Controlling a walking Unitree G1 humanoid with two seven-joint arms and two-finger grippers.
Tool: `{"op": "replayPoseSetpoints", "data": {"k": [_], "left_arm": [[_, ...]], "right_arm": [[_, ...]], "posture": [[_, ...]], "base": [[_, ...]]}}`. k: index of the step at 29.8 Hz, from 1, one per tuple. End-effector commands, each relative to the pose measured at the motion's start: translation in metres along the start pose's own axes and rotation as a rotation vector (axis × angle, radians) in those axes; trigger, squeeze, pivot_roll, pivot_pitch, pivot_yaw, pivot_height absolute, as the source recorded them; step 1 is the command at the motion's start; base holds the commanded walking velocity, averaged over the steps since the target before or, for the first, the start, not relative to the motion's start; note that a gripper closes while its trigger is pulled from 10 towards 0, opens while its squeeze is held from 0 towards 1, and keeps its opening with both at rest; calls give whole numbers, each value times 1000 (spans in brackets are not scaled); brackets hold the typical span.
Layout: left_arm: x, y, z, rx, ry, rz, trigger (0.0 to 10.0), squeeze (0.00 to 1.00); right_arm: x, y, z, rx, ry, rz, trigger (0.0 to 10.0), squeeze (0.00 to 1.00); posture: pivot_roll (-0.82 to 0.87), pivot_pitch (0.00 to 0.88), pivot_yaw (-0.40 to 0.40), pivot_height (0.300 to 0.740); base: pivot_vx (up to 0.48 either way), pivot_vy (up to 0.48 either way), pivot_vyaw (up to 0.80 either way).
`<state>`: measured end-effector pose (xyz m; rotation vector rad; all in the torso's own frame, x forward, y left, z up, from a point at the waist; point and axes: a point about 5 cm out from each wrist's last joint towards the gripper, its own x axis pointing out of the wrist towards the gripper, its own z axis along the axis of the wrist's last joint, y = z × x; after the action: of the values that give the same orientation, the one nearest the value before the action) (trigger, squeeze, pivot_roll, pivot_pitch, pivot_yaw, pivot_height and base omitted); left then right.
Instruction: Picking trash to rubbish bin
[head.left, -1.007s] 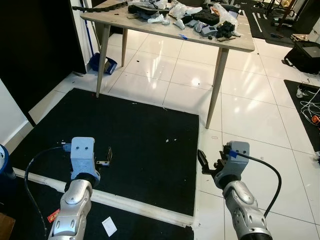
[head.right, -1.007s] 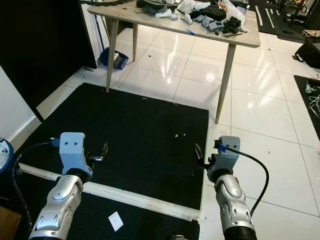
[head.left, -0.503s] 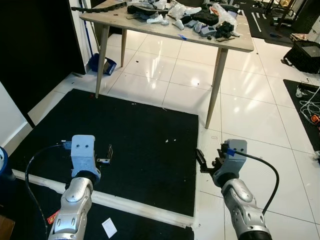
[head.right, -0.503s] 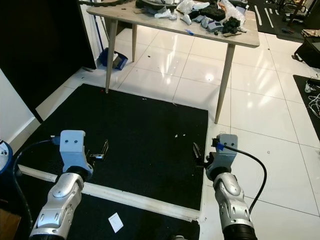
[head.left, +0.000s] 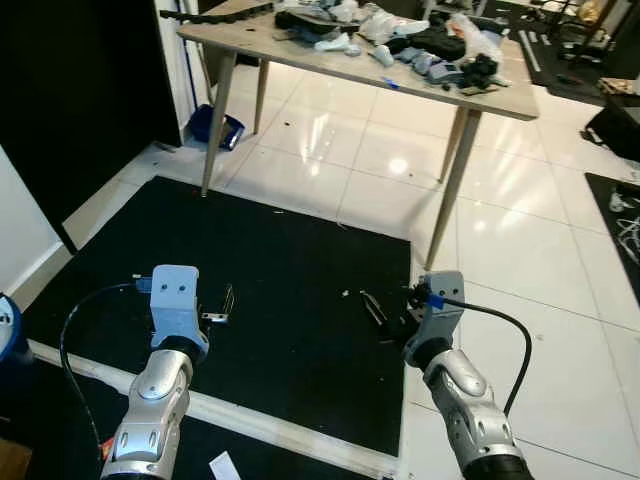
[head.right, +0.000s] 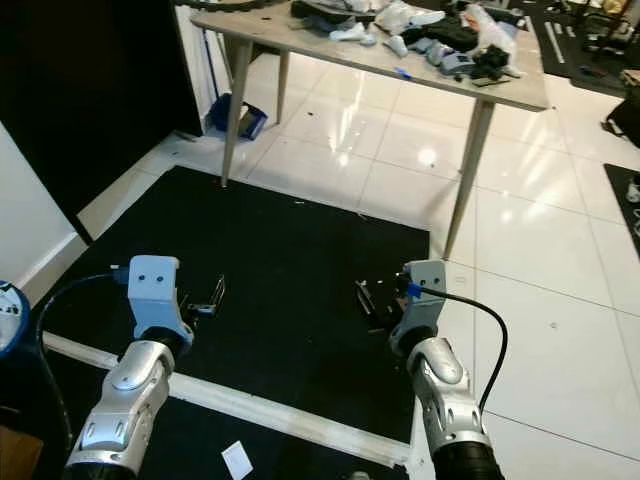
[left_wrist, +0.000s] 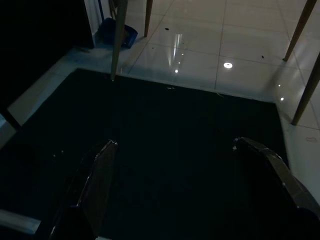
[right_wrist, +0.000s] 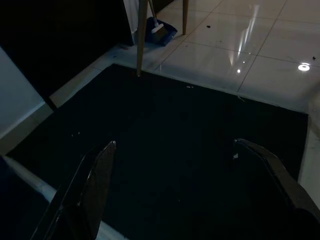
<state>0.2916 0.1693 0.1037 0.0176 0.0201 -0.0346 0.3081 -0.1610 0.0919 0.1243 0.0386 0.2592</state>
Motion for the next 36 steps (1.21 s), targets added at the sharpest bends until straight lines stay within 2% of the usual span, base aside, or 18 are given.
{"op": "replayPoseSetpoints", "data": {"k": [1, 6, 14, 20, 23, 24, 27, 28, 30, 34, 36], "left_arm": [[0, -7, -5, 7, 16, -26, 10000, 0], [5, -17, -6, 8, 17, -73, 10000, 0], [23, -37, 3, -14, -9, -139, 10000, 0], [27, -39, 7, -16, -22, -151, 10000, 0], [23, -29, 4, -14, -16, -121, 10000, 0], [23, -29, 4, -14, -16, -121, 10000, 0], [19, -17, -1, -8, -3, -91, 10000, 0], [19, -17, -1, -8, -3, -91, 10000, 0], [18, -14, -2, -7, 0, -84, 10000, 0], [17, -13, -2, -7, 1, -83, 10000, 0], [16, -14, -2, -6, 0, -84, 10000, 0]], "right_arm": [[-4, -5, -3, -12, 15, -12, 10000, 0], [-1, 1, -3, -31, 10, 20, 10000, 0], [6, 15, 4, -12, -28, 82, 10000, 0], [5, 18, 5, -25, -40, 90, 10000, 0], [-4, 3, 12, -14, -75, 19, 10000, 0], [-4, 3, 12, -14, -75, 19, 10000, 0], [-29, -13, 13, -23, -86, -26, 10000, 0], [-29, -13, 13, -23, -86, -26, 10000, 0], [-41, -17, 13, -12, -87, -49, 10000, 0], [-54, -13, 4, 6, -68, -70, 10000, 0], [-51, -9, 1, 20, -68, -78, 10000, 0]], "posture": [[20, 141, -46, 740], [22, 141, -46, 740], [13, 137, -47, 740], [9, 133, -42, 740], [11, 139, -42, 740], [11, 139, -42, 740], [8, 149, -32, 740], [8, 149, -32, 740], [4, 148, -25, 740], [2, 151, -21, 740], [4, 148, -20, 740]], "base": [[319, 0, 0], [317, 0, 0], [316, 0, 0], [315, 0, 0], [317, 0, 0], [319, 0, 0], [315, 0, 0], [315, 0, 0], [315, 0, 0], [315, 0, 0], [311, 0, 0]]}}
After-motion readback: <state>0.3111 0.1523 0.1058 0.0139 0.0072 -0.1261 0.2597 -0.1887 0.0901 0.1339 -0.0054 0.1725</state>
